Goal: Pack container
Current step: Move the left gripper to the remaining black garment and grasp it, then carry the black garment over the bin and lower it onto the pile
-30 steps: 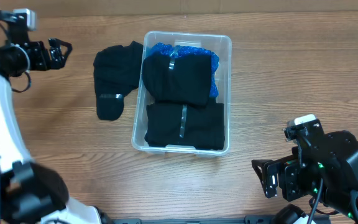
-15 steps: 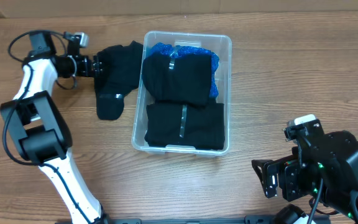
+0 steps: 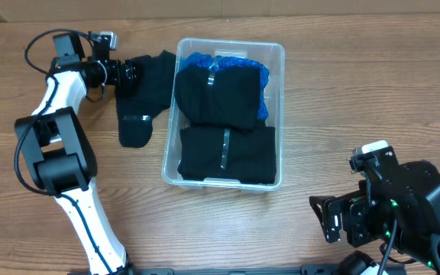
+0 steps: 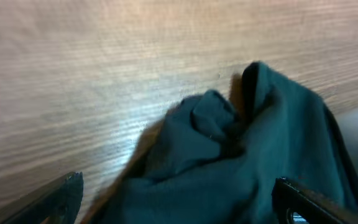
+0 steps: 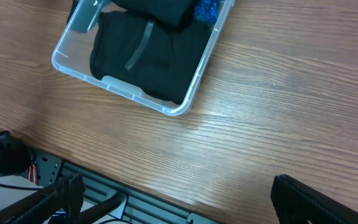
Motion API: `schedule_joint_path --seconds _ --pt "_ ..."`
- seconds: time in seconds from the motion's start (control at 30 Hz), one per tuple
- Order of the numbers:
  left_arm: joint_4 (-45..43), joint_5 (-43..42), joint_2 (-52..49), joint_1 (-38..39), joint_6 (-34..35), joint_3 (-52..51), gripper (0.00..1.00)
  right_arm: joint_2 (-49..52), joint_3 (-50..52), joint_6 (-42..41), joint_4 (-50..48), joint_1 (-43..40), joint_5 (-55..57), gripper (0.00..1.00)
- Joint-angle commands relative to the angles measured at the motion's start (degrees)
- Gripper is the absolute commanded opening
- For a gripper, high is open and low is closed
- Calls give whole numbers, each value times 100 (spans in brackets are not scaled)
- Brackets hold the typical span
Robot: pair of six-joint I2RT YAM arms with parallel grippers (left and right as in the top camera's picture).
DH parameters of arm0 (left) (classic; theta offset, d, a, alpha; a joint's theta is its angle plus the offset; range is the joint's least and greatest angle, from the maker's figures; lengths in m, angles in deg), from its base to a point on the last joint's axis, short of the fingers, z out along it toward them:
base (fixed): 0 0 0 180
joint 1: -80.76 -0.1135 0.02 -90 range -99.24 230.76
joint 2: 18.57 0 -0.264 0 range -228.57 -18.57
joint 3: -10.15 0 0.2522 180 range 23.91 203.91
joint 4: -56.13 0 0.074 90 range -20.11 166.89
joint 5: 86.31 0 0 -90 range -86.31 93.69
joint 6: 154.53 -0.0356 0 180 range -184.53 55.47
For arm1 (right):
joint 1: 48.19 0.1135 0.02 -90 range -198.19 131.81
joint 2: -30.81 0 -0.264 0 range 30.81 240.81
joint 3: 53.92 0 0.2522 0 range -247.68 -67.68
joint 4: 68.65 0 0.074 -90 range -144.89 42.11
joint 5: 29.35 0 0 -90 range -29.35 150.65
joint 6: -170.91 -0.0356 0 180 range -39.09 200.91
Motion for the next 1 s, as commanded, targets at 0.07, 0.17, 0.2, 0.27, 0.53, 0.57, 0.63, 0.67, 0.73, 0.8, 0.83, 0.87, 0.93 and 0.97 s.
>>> schedule_joint_path --seconds 0.07,0.17,0.2,0.27,0.53,0.57,0.63,0.67,0.73,0.8,0.83,0.87,0.93,0.97 --pt "107 -66 -269 125 11 -26 100 -24 -13 20 -17 -2 11 100" --pt "142 264 -302 280 0 -26 100 -24 -13 20 -17 -2 11 100" --pt "140 262 -319 323 -9 -26 98 -24 -13 17 -17 -2 11 100" --pt "140 264 -339 424 -9 -26 69 -24 -13 20 -17 -2 11 100" --pt "332 -116 -304 404 15 68 4 -24 -13 20 -17 -2 11 100" --pt "503 -282 -262 363 15 170 4 -24 -13 20 -17 -2 11 100" --pt "953 -424 -61 229 13 439 4 -24 -13 17 -17 -2 11 100" --pt "1244 -424 122 129 7 614 4 -24 -13 20 -17 -2 11 100" --pt "1768 -422 721 -138 -59 916 4 -24 -13 20 -17 -2 11 100" --pt "1930 -426 1255 -339 -59 975 4 -24 -13 20 -17 -2 11 100" --pt "1985 -428 1585 -452 -59 975 4 -24 -13 20 -17 -2 11 100" --pt "2059 -503 1926 -564 -83 975 4 -24 -15 20 -17 -2 11 100" --pt "2234 -706 2511 -713 -149 975 4 -24 -13 20 -17 -2 11 100" --pt "2376 -831 2839 -741 -164 975 4 -24 -13 20 -17 -2 11 100"
